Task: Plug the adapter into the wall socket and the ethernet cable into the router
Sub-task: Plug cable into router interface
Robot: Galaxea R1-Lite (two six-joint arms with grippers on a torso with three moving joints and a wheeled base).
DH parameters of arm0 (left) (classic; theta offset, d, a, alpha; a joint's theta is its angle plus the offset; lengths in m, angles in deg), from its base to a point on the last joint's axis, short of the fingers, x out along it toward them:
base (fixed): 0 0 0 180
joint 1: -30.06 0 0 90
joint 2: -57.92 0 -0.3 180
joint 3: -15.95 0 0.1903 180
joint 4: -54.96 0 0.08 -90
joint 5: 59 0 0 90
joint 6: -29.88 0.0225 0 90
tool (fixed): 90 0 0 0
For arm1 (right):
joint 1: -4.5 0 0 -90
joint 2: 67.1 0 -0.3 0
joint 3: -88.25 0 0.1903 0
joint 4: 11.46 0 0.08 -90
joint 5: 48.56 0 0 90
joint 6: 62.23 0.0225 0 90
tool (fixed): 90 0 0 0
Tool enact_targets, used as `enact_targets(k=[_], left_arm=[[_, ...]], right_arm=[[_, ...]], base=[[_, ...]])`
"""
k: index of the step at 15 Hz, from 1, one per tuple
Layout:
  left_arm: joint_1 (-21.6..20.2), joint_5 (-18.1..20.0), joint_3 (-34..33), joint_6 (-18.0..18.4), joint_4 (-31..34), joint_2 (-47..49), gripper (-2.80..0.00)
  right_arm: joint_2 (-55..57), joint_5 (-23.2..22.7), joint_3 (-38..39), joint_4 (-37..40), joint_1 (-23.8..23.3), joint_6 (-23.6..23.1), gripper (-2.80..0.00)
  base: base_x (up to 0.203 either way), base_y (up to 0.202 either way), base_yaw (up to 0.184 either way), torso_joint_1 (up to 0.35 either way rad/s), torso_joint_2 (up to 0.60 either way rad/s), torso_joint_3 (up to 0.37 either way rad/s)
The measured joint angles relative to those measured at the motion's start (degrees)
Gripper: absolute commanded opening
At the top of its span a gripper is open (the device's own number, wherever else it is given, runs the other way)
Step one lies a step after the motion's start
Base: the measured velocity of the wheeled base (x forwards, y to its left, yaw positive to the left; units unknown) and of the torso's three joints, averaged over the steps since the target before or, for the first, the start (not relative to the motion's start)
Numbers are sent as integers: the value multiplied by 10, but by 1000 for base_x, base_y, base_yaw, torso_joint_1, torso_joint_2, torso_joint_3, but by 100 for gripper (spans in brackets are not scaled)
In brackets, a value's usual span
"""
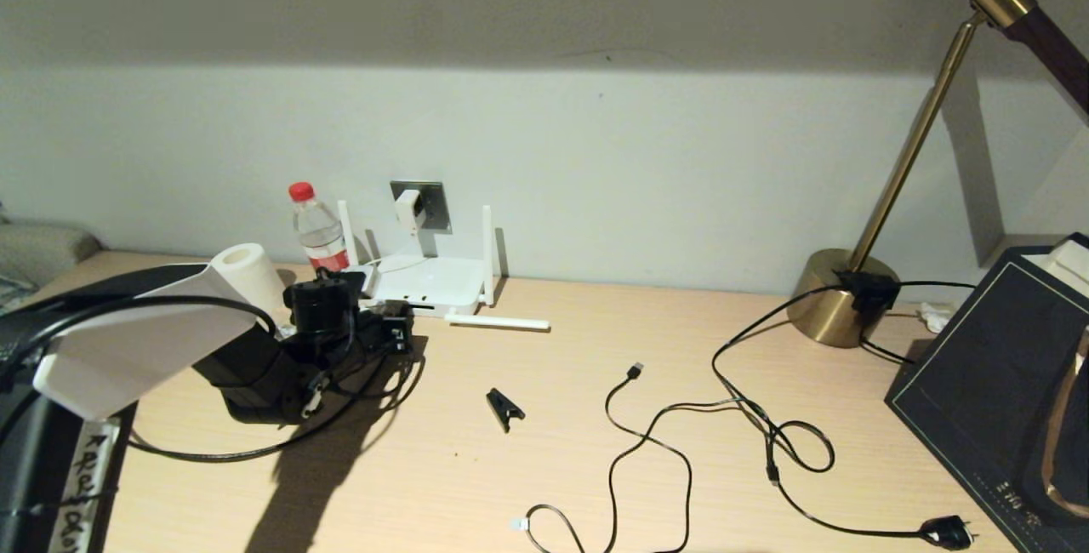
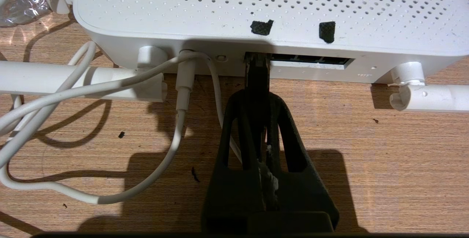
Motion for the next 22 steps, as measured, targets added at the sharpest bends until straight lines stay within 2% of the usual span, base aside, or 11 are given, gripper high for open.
enact_targets(k=[22], left_arm=[[3,0,17,0,11,1,-280]], right_arm=[[0,0,0,0,0,0,-280]], base=[[0,0,0,0,0,0]])
